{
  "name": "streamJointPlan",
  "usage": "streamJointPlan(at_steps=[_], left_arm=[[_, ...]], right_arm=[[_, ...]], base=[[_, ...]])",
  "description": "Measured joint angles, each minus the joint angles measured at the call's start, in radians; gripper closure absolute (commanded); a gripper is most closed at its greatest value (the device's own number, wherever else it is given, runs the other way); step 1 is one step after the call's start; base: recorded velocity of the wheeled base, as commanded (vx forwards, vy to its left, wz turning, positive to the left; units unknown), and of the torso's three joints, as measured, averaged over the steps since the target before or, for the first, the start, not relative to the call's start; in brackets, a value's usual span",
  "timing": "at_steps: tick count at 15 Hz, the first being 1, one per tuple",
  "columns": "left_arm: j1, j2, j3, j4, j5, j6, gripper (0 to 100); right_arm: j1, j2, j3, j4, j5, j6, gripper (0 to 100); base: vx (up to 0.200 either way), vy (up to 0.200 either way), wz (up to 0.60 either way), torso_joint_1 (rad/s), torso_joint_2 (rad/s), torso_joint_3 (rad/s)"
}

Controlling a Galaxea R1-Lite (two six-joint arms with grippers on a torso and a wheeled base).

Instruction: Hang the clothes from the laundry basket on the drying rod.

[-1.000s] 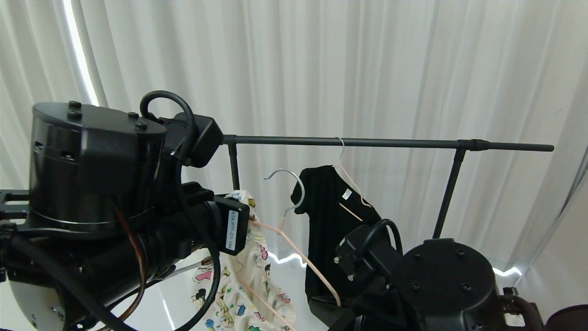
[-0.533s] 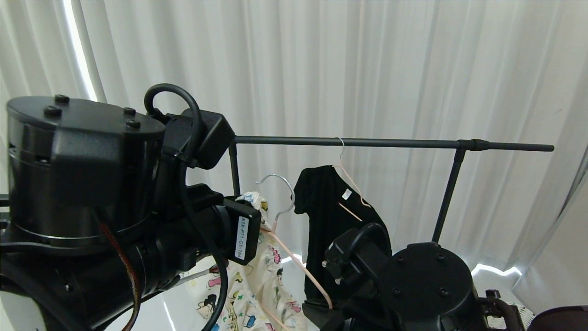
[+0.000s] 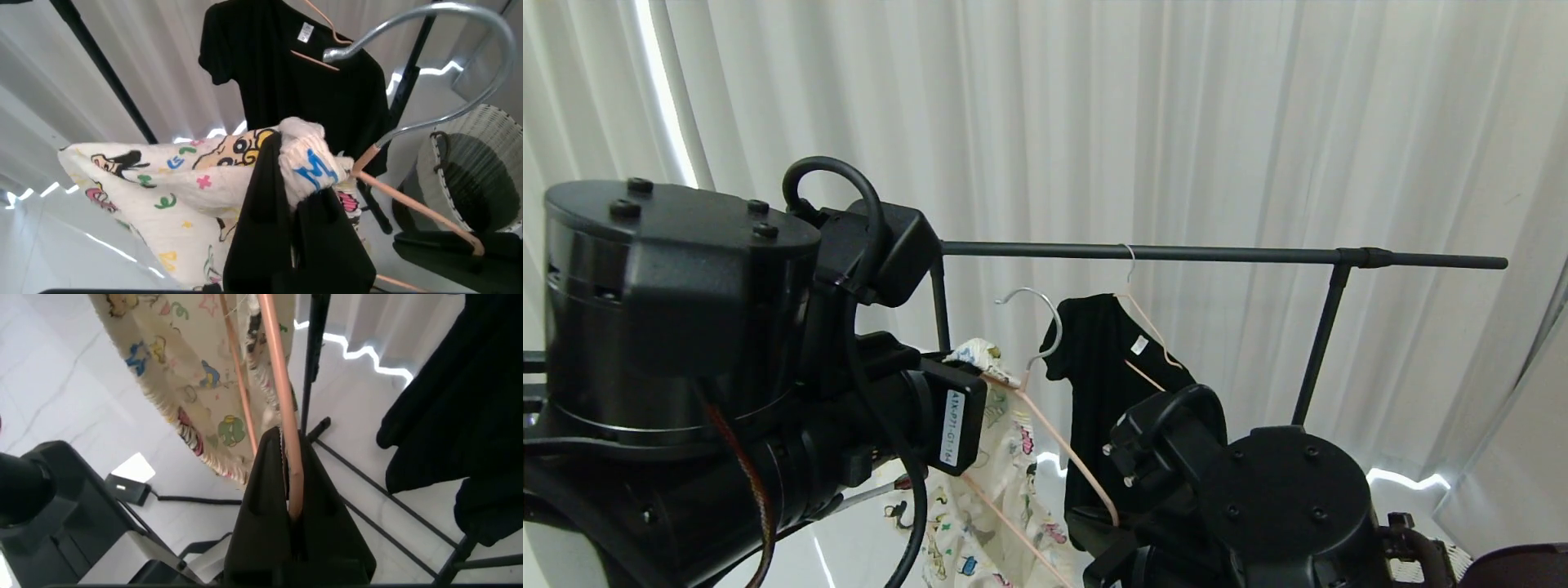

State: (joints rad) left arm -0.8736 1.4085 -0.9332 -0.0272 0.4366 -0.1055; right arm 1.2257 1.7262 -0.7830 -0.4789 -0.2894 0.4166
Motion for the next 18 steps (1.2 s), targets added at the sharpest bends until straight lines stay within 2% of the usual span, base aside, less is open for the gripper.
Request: streamJointPlan(at_steps=[4, 10, 13, 14, 16, 18], left_arm=[[0.0, -0.003, 0.0, 0.0, 0.0, 0.0, 0], [0.001, -0.028, 0.035, 0.0, 0.0, 0.0, 0], [0.005, -0.058, 0.09, -0.004, -0.002, 0.007, 0], [0.017, -0.078, 0.112, -0.016, -0.015, 0.011, 0], [0.062, -0.113, 0.151, -0.06, -0.064, 0.017, 0], [0.138, -0.157, 0.191, -0.095, -0.178, 0.069, 0]], right_arm=[[-0.002, -0.001, -0.001, -0.001, -0.036, -0.001, 100], [-0.03, -0.024, 0.004, -0.026, -0.047, -0.007, 100], [-0.047, -0.037, 0.029, -0.032, -0.078, -0.09, 100], [-0.053, -0.049, 0.054, -0.032, -0.073, -0.128, 100], [-0.058, -0.078, 0.099, -0.034, -0.051, -0.149, 100], [-0.059, -0.123, 0.153, -0.035, -0.018, -0.165, 100]], base=[[0.0, 0.0, 0.0, 0.0, 0.0, 0.0], [0.0, 0.0, 0.0, 0.0, 0.0, 0.0], [0.0, 0.0, 0.0, 0.0, 0.0, 0.0], [0.0, 0.0, 0.0, 0.0, 0.0, 0.0], [0.0, 0.0, 0.0, 0.0, 0.0, 0.0], [0.0, 0.0, 0.0, 0.0, 0.0, 0.0]])
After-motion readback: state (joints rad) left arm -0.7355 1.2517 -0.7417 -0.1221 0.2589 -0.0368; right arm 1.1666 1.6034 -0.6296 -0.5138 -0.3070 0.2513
